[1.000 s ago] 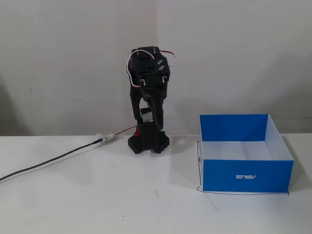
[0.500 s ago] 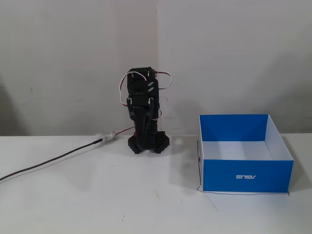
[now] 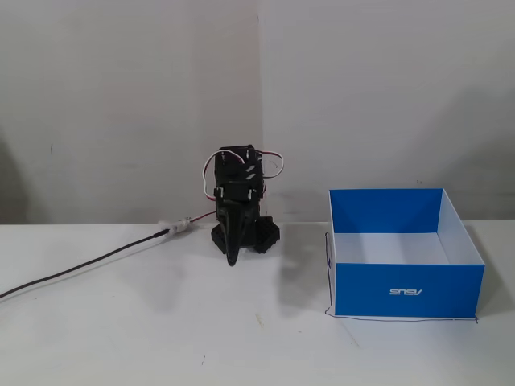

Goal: Pick the gray block and keep it in the box.

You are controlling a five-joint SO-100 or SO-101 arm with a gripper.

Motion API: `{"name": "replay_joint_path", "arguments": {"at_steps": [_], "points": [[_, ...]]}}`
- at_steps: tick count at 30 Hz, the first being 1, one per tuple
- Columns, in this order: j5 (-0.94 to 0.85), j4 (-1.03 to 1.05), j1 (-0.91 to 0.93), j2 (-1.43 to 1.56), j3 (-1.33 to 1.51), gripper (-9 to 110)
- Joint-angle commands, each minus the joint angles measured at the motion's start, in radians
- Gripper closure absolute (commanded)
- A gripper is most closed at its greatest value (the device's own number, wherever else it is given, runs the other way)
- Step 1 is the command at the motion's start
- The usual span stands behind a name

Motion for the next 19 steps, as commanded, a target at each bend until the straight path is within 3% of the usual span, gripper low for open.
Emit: {"name": "replay_joint_path", "arguments": {"at_steps": [1,19], "points": [[-0.014,0.034,0.015,0.129,0.026,101],[-0.014,0.066,0.029,0.166,0.035,101]]}}
